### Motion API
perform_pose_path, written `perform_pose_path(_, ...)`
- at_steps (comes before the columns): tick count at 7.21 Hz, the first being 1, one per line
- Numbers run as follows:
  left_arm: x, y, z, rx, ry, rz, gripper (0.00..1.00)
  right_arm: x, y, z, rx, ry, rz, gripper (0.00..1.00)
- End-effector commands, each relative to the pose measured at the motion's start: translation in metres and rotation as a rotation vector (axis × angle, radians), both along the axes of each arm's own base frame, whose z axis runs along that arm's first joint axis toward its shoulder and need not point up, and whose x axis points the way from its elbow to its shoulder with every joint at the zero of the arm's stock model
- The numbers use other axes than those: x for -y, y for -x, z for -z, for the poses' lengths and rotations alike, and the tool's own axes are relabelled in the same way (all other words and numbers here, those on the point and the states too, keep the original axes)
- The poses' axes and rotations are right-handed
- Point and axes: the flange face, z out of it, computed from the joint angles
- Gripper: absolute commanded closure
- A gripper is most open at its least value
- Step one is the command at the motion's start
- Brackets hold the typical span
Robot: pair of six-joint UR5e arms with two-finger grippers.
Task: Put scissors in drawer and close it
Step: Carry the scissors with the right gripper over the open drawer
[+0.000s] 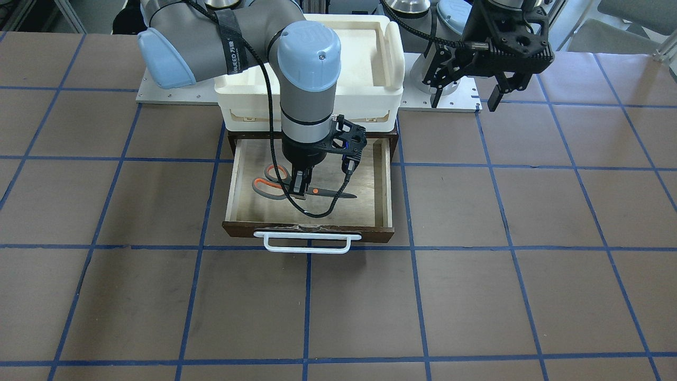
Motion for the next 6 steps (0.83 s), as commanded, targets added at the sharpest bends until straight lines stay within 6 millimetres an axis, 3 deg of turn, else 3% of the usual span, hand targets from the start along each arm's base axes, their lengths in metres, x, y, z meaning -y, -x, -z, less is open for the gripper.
perform_pose_path(1, -0.0019, -0.0004, 0.0010, 0.000, -0.014, -0.005, 0.00, -0.0031, -0.0014, 0.0258, -0.006, -0.015, -0.035, 1.00)
perform_pose_path(4, -0.0026, 0.0004, 0.0016, -0.001, -0.020, -0.002, 0.00, -0.0031, -0.0012, 0.0312, -0.007, -0.015, -0.032, 1.00)
perform_pose_path(5, -0.0021, 0.0005, 0.0023, -0.003, -0.022, -0.002, 0.00, -0.0030, -0.0017, 0.0336, -0.004, -0.020, -0.026, 0.39)
perform_pose_path(6, -0.0021, 0.0004, 0.0023, -0.001, -0.022, 0.000, 0.00, -0.0029, -0.0025, 0.0328, 0.009, -0.027, -0.014, 0.07)
